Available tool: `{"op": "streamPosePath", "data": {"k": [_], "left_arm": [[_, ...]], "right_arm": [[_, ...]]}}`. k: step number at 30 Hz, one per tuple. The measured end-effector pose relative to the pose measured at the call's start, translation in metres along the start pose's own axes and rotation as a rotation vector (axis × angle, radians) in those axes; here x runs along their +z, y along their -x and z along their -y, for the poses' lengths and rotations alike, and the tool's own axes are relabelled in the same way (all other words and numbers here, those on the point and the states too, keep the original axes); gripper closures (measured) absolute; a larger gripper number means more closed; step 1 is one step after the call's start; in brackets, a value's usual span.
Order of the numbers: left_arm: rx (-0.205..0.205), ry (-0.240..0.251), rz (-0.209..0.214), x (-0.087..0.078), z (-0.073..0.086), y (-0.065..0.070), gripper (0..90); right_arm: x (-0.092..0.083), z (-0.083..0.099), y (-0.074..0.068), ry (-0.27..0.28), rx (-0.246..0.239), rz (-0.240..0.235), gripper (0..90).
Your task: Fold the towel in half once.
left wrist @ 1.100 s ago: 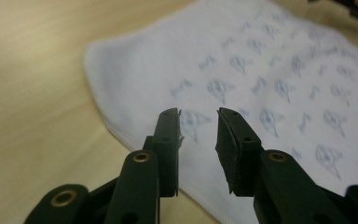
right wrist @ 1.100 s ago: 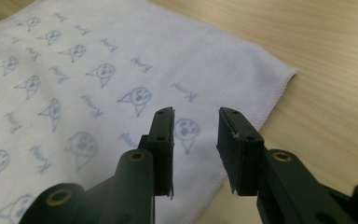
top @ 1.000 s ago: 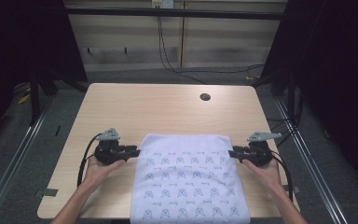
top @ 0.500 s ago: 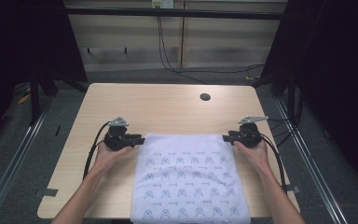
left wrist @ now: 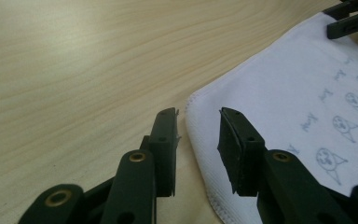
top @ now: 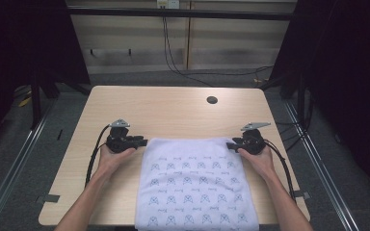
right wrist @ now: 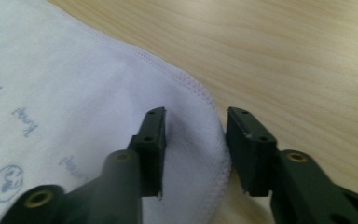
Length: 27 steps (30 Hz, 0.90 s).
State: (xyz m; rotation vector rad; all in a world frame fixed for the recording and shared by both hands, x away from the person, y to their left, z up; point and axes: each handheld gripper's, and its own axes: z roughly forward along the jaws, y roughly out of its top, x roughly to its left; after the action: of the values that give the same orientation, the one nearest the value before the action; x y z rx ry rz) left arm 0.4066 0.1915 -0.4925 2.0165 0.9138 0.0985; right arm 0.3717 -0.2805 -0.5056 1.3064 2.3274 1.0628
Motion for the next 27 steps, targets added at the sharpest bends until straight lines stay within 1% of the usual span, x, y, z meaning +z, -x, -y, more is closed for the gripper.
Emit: {"op": "streamPosePath", "data": {"k": [1,2,3,4,5,6,7,9,10,12,13,14,15,16,17,18,19,21,22,23,24,26,27], "left_arm": [[-0.001,-0.004,0.000,0.001,0.000,0.001,66.6],[0.003,-0.012,0.007,0.003,0.001,0.001,65.4],[0.004,-0.015,0.003,0.004,0.001,0.002,64.6],[-0.002,-0.003,-0.012,0.005,0.002,0.002,63.9],[-0.011,-0.002,0.004,0.006,0.004,0.002,62.4],[-0.009,-0.013,0.009,0.009,0.004,0.003,61.8],[0.007,-0.030,-0.005,0.011,0.004,0.005,61.1],[0.000,-0.030,0.005,0.013,0.005,0.006,60.4],[0.001,-0.038,0.003,0.013,0.005,0.006,60.3],[0.001,-0.051,0.004,0.016,0.007,0.007,59.9],[0.011,-0.061,-0.001,0.017,0.007,0.007,59.5],[0.019,-0.064,-0.003,0.018,0.007,0.007,59.3],[0.011,-0.061,-0.002,0.018,0.007,0.006,59.4],[0.011,-0.057,0.006,0.018,0.008,0.005,59.4],[0.015,-0.055,0.002,0.019,0.008,0.006,59.9],[0.026,-0.062,0.010,0.018,0.008,0.005,62.7],[0.022,-0.062,0.030,0.019,0.008,0.006,65.4],[0.034,-0.068,0.052,0.021,0.009,0.009,70.0],[0.049,-0.075,0.053,0.021,0.008,0.011,71.6],[0.054,-0.084,0.058,0.022,0.008,0.013,74.5],[0.056,-0.093,0.076,0.023,0.008,0.014,78.9],[0.059,-0.104,0.078,0.023,0.008,0.014,85.2],[0.059,-0.107,0.078,0.021,0.007,0.014,86.5]], "right_arm": [[0.000,0.000,-0.001,0.002,-0.003,-0.009,66.3],[0.000,0.000,-0.001,0.002,-0.002,-0.006,71.4],[0.000,0.000,-0.001,-0.002,0.003,-0.026,77.7],[0.000,0.000,-0.001,-0.003,0.007,-0.035,80.0],[0.001,0.001,-0.001,0.008,0.012,-0.033,82.3],[0.000,0.001,-0.002,0.003,0.022,-0.033,83.6],[0.000,0.001,-0.003,0.005,0.030,-0.030,84.3],[-0.002,0.001,-0.006,0.014,0.030,-0.032,85.2],[-0.004,0.000,-0.006,0.025,0.024,-0.036,85.4],[-0.007,0.000,-0.006,0.037,0.032,-0.049,85.7],[-0.008,0.001,-0.005,0.042,0.038,-0.051,85.7],[-0.008,0.002,-0.004,0.043,0.043,-0.052,85.7],[-0.008,0.002,-0.003,0.041,0.046,-0.057,85.7],[-0.009,0.002,-0.003,0.042,0.045,-0.055,85.7],[-0.009,0.002,-0.002,0.047,0.050,-0.057,85.7],[-0.010,0.002,-0.002,0.048,0.054,-0.059,85.7],[-0.010,0.003,-0.002,0.051,0.053,-0.060,85.6],[-0.009,0.003,-0.002,0.047,0.053,-0.061,85.6],[-0.009,0.003,-0.002,0.047,0.054,-0.061,85.6],[-0.009,0.003,-0.003,0.046,0.055,-0.064,85.6],[-0.009,0.002,-0.003,0.046,0.055,-0.067,85.6],[-0.010,0.001,-0.004,0.047,0.054,-0.075,85.7],[-0.010,0.001,-0.004,0.050,0.055,-0.078,85.7]]}}
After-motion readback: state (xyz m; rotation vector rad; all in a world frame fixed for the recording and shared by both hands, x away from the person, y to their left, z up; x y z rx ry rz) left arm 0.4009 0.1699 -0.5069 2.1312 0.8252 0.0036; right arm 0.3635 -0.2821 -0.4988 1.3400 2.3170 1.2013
